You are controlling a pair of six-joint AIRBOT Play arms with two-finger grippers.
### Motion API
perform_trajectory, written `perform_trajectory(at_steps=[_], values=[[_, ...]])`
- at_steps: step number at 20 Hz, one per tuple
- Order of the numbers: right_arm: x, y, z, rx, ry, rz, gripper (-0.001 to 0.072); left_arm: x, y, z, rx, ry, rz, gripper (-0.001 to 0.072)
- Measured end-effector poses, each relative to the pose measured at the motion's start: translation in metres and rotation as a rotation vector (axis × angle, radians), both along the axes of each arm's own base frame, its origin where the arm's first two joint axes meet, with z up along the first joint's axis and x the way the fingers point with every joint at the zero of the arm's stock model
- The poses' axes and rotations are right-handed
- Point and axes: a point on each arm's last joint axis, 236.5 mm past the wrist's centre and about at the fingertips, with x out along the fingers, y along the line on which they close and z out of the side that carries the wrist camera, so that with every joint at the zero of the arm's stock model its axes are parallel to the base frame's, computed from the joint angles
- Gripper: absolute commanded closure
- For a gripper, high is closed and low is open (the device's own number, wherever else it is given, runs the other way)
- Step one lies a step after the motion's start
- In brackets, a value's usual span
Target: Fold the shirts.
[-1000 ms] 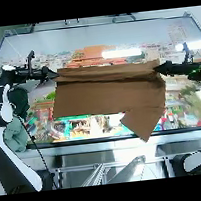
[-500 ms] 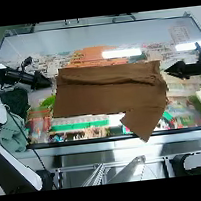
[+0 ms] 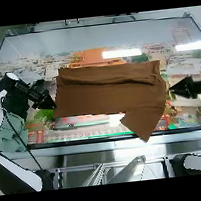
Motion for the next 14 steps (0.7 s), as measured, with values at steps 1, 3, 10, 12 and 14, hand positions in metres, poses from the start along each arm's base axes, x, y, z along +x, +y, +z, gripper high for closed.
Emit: perform_trajectory(at_steps=[1, 3, 10, 12, 14], values=[[-0.011, 0.007, -0.004, 0.008, 0.019, -0.002, 0.0208, -0.004, -0.001, -0.003, 0.029, 0.007, -0.024, 0.046], [-0.03, 0.02, -0.014, 0.03, 0.058, -0.014, 0.021, -0.013, -0.008, -0.007, 0.073, 0.033, -0.075, 0.0491], [-0.076, 0.043, -0.057, 0.051, 0.197, -0.088, 0.0212, -0.009, -0.057, -0.004, -0.029, -0.027, -0.141, 0.0684], [-0.086, 0.047, -0.068, 0.032, 0.248, -0.092, 0.0214, -0.006, -0.063, -0.002, -0.052, -0.042, -0.133, 0.0683], [-0.097, 0.054, -0.074, 0.032, 0.311, -0.085, 0.0213, -0.004, -0.066, -0.001, -0.065, -0.051, -0.129, 0.0683]])
